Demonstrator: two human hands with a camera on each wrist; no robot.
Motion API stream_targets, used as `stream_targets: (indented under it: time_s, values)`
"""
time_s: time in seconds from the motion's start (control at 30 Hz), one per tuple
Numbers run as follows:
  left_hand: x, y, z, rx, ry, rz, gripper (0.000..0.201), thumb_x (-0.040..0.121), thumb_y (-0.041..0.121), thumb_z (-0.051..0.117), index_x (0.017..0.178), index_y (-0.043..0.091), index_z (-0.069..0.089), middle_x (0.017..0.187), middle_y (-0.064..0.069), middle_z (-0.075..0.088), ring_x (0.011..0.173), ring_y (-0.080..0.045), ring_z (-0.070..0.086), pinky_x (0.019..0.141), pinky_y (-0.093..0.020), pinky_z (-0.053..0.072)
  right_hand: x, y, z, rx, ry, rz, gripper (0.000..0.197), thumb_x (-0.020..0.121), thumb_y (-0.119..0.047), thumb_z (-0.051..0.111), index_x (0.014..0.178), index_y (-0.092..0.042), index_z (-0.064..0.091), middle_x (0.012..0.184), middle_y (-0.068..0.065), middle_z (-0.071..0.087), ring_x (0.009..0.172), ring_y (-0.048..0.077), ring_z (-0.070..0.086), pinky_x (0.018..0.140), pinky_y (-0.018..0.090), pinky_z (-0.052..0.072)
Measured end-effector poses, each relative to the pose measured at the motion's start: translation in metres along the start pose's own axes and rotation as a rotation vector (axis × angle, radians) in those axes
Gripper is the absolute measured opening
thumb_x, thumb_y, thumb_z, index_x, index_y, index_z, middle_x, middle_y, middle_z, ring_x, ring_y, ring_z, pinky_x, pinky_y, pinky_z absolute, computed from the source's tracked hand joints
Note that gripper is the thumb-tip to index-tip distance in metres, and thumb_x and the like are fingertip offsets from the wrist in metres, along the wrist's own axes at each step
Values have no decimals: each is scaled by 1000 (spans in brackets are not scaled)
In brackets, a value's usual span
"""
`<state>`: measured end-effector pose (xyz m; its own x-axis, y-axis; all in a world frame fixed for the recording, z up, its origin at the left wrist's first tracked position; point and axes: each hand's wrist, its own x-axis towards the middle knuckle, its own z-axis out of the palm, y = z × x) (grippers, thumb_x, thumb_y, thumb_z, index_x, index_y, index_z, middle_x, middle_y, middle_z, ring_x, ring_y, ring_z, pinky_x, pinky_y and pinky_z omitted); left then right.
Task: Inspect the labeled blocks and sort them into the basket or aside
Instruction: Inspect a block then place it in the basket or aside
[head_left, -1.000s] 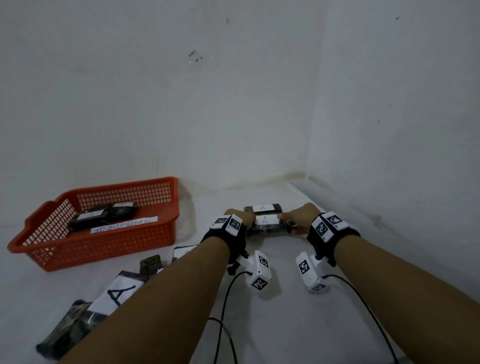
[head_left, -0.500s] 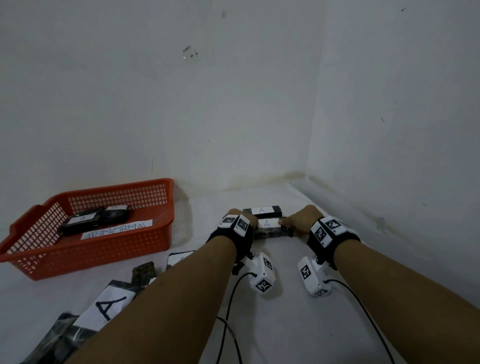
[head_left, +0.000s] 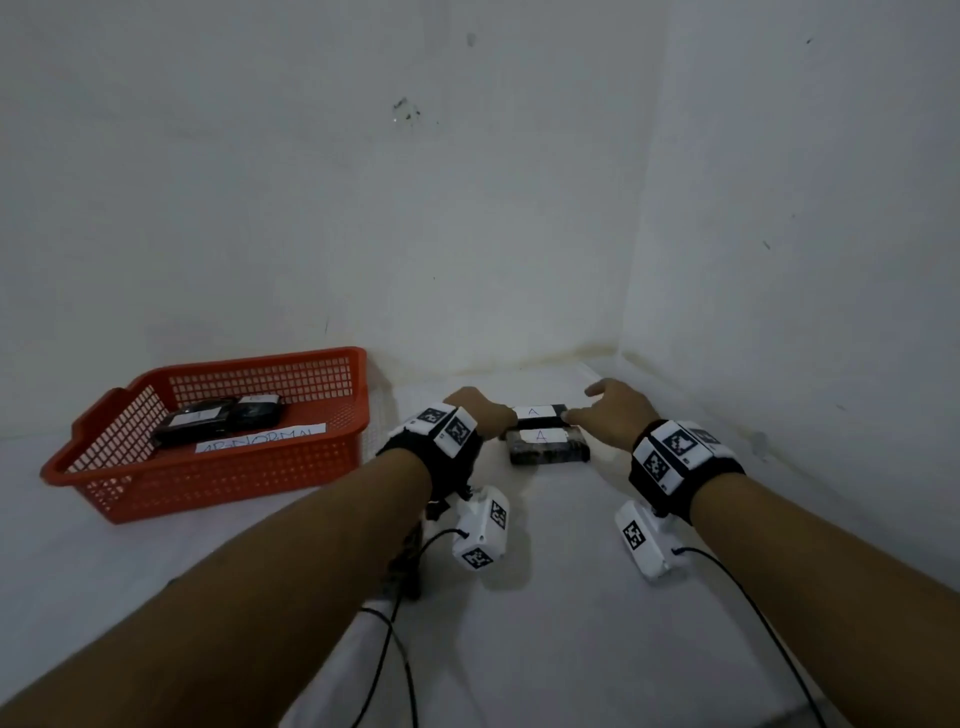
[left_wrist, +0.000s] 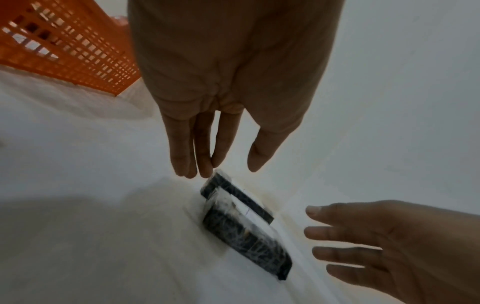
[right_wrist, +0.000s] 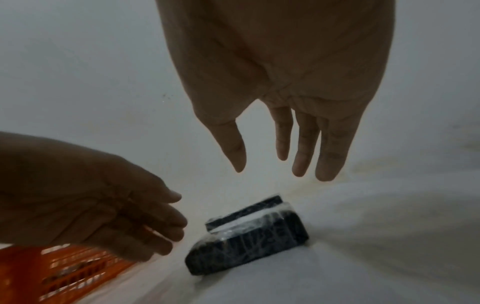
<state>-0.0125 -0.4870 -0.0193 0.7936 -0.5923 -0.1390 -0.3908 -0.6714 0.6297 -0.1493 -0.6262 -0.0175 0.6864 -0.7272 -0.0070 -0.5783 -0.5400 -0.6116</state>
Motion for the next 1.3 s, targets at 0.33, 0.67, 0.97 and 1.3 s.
stream_targets:
  time_s: [0.33, 0.67, 0.97, 1.3]
  values:
    - [-99, -66, -88, 364, 58, 167, 59, 97, 48, 61, 134, 2, 63, 136, -14, 64, 125, -30, 60, 103, -36, 49, -88, -82, 33, -88, -176, -261, 101, 82, -65, 73, 161, -21, 28, 158, 8, 45, 144, 28, 45, 118, 42, 35]
    - [-177, -183, -167, 439, 66, 80, 40, 90, 51, 66, 120, 24, 71, 111, -2, 73, 103, -21, 67, 96, -37, 54, -168, -170, 84, -42, -330, -614, 63, 79, -51, 83, 133, -32, 59, 120, -9, 69, 110, 13, 66, 92, 31, 54]
    - [-204, -241, -175, 369, 50, 80, 81, 80, 67, 71, 147, 25, 52, 143, 4, 60, 129, -18, 57, 110, -38, 46, -182, -218, 155, -269, -494, -708, 107, 72, -26, 89, 161, -22, 30, 156, 4, 47, 135, 24, 52, 110, 36, 47]
    - [-204, -219, -129, 384, -109, 18, 73, 76, 67, 76, 123, 12, 67, 106, -3, 72, 94, -17, 66, 85, -31, 55, -171, -222, 162, -672, -650, -731, 85, 75, -14, 84, 150, -13, 44, 149, 9, 50, 128, 26, 54, 106, 40, 51]
